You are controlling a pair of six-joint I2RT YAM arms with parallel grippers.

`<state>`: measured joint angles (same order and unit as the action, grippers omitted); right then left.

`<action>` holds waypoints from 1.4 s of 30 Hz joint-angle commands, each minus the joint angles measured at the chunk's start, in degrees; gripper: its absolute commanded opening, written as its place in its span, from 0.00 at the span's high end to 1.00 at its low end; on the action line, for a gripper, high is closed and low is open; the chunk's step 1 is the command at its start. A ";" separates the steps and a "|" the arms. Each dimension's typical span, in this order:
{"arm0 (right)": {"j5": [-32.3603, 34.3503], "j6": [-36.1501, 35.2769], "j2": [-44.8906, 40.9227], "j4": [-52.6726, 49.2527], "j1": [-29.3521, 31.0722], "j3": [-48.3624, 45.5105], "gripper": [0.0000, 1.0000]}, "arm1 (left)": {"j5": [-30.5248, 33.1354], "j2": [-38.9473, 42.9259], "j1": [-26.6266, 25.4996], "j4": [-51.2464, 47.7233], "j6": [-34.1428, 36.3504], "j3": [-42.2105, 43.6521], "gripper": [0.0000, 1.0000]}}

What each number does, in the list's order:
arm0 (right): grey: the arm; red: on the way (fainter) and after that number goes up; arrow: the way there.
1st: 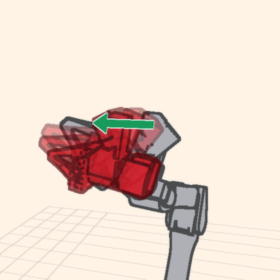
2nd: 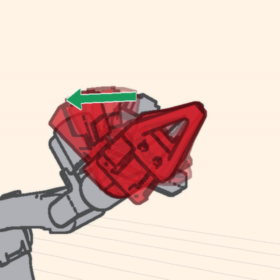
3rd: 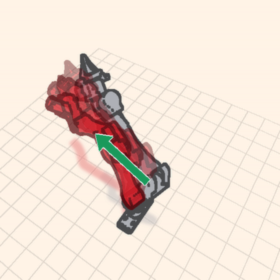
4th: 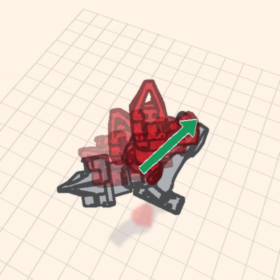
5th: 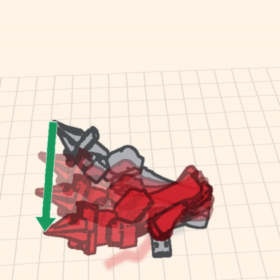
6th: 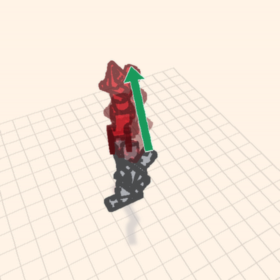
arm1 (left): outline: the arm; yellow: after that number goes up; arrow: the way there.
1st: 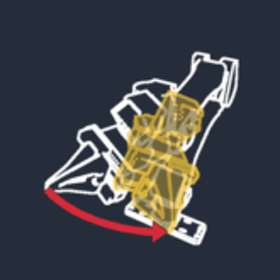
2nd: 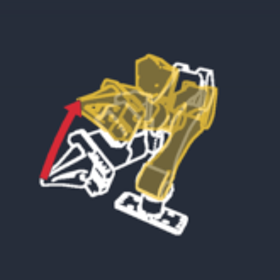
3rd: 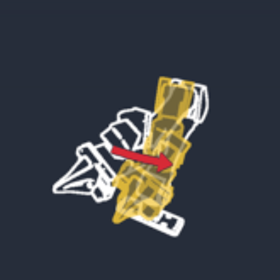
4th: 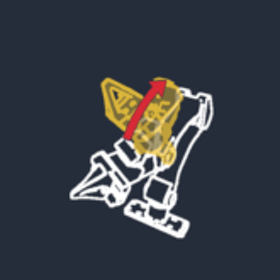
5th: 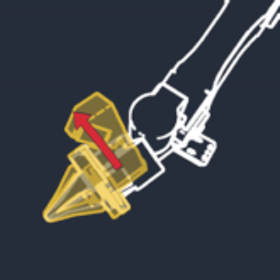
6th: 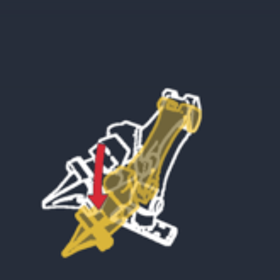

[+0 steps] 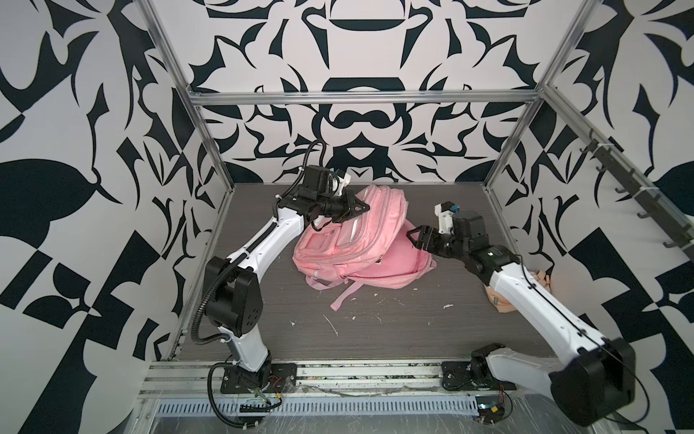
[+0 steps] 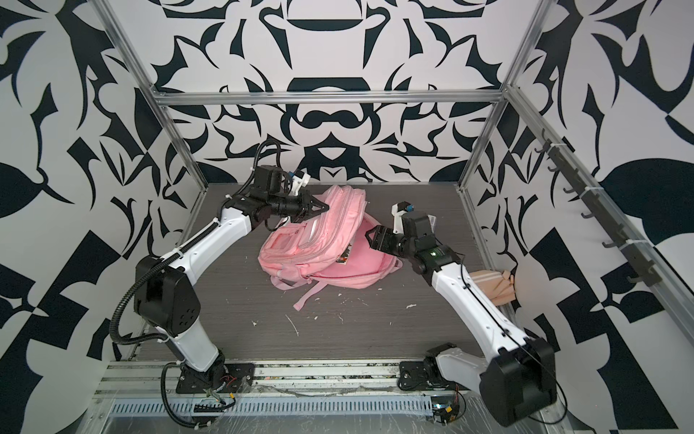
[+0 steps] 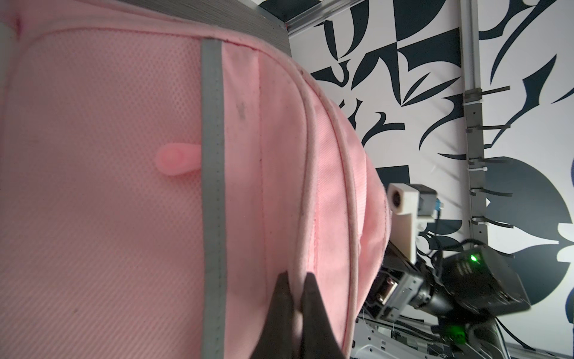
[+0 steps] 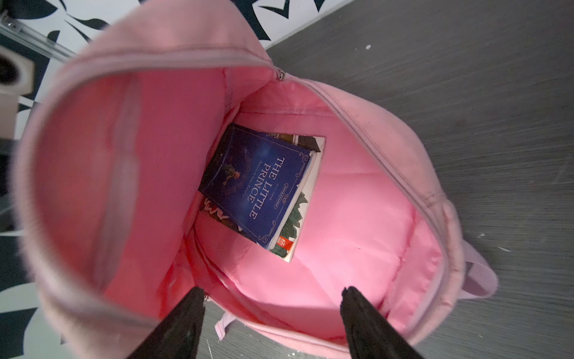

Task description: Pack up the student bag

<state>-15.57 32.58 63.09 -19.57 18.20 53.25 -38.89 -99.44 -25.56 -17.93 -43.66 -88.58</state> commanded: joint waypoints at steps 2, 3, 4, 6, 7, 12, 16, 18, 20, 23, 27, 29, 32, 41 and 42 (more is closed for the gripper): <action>3.32 -7.38 -4.20 -9.25 0.08 -1.14 0.27 | 2.92 -1.65 0.60 0.54 0.54 -2.24 1.00; 3.11 -8.14 -4.65 -10.20 0.08 -1.10 0.27 | 3.74 -2.64 0.60 0.22 0.43 -2.84 1.00; 2.59 -8.48 -5.02 -10.72 0.04 -1.10 0.27 | 4.52 -3.62 0.47 -0.07 0.51 -3.38 1.00; 2.14 -8.76 -5.72 -11.09 0.04 -1.11 0.27 | 5.61 -5.47 0.13 0.07 0.43 -3.93 1.00; 2.12 -8.76 -6.11 -11.10 0.01 -1.19 0.27 | 6.16 -6.44 -0.09 0.19 0.42 -4.21 1.00; 1.91 -8.76 -6.62 -10.84 0.14 -0.92 0.27 | 8.18 -12.00 -1.90 0.73 0.76 -6.66 1.00; 1.29 -9.44 -5.47 -10.83 0.09 0.02 0.27 | 10.30 -16.20 -3.55 0.71 1.21 -9.32 0.86; 1.25 -10.10 -4.79 -11.00 0.18 0.78 0.27 | 10.61 -17.55 -3.70 0.73 0.72 -10.46 0.77; 1.24 -10.55 -4.07 -11.06 0.26 1.48 0.27 | 10.52 -17.60 -3.69 0.55 0.57 -11.35 0.65; 1.16 -11.28 -2.64 -11.06 0.96 2.53 0.26 | 10.95 -15.34 -3.33 -2.72 2.35 -12.08 0.35; 2.36 -12.13 0.14 -10.84 4.55 4.05 0.25 | 9.78 -8.91 -0.92 -10.46 4.39 -8.60 0.16; 3.91 -12.69 1.90 -10.88 7.43 5.00 0.24 | 9.97 -3.79 1.04 -14.77 5.43 -3.68 0.07; 6.10 -13.07 5.45 -11.10 11.76 6.73 0.24 | 11.08 5.39 5.42 -21.07 7.12 6.82 0.00; 4.43 -10.36 15.53 -6.87 18.43 10.59 0.23 | 13.54 25.28 14.81 -29.13 8.85 32.48 0.01; 4.15 -10.26 16.38 -6.50 18.62 11.01 0.23 | 12.92 25.81 14.82 -27.37 7.36 35.04 0.01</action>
<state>-10.94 21.28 78.78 -28.64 36.45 61.23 -26.20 -74.61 -10.52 -42.24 -36.18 -57.89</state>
